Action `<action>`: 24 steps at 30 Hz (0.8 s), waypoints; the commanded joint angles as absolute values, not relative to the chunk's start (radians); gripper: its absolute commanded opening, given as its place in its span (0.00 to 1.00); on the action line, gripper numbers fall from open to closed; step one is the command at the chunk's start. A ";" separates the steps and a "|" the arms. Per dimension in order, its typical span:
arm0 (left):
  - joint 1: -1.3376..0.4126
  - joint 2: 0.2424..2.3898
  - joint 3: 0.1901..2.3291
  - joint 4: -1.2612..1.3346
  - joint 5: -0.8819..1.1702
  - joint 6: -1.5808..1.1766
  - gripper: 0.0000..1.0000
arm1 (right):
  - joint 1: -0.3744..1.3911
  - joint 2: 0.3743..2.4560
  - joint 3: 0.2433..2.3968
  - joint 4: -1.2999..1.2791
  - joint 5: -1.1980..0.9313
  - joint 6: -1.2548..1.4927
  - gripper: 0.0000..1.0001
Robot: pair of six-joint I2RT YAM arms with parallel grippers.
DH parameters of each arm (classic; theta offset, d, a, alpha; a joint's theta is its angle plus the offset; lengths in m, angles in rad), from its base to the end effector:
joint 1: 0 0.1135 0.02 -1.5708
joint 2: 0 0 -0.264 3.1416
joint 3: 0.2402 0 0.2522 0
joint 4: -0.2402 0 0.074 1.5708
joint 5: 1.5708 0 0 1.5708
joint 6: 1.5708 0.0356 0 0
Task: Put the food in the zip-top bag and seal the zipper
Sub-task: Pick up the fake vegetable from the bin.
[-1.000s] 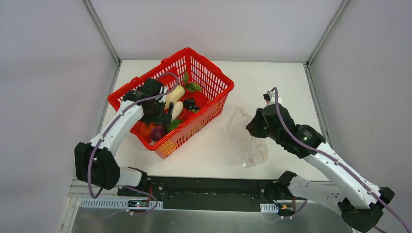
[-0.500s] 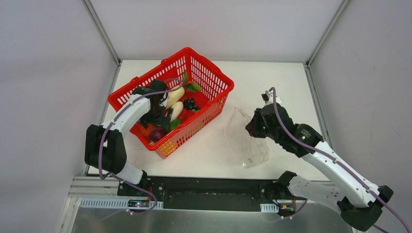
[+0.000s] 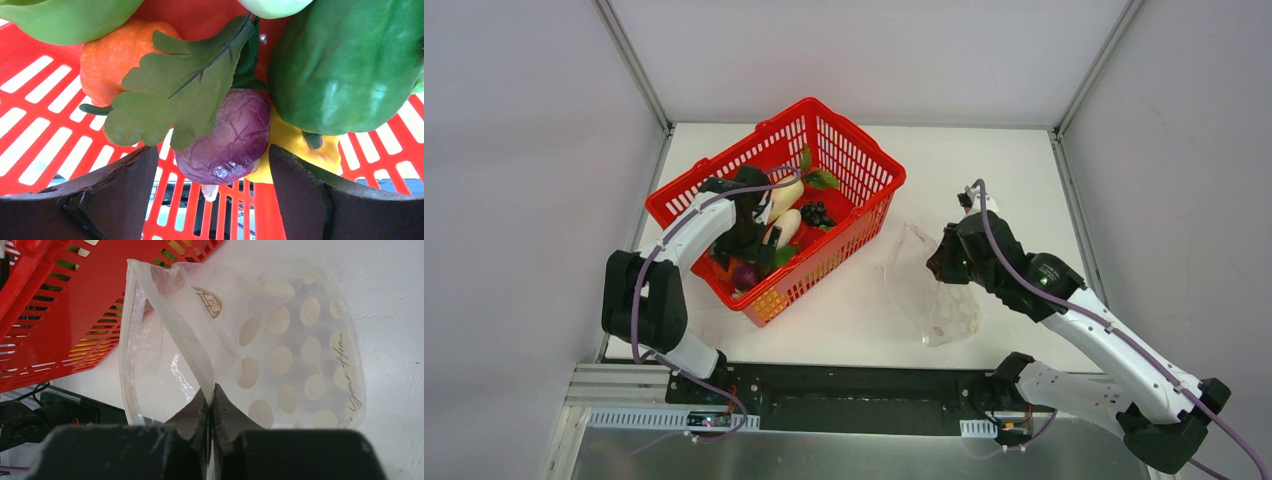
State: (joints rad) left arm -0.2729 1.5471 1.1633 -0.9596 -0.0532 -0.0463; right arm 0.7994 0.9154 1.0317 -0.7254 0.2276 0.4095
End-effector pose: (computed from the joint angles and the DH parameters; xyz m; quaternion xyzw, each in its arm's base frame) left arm 0.2779 -0.0758 0.2346 0.1093 0.9872 0.0081 0.1162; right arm 0.1344 0.1267 0.3486 -0.1191 0.8744 0.1783 0.4353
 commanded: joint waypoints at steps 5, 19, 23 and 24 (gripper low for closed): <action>-0.265 1.599 1.181 -1.009 -0.030 -0.030 0.76 | 0.802 0.910 1.025 -0.690 0.217 0.394 0.07; -0.265 1.402 1.150 -0.955 -0.018 -0.046 0.20 | 0.801 0.895 1.022 -0.693 0.228 0.404 0.08; -0.265 1.296 1.139 -0.926 -0.023 -0.051 0.18 | 0.802 0.894 1.020 -0.689 0.224 0.408 0.08; -0.265 1.274 1.137 -0.922 -0.027 -0.054 0.17 | 0.802 0.894 1.020 -0.687 0.222 0.409 0.08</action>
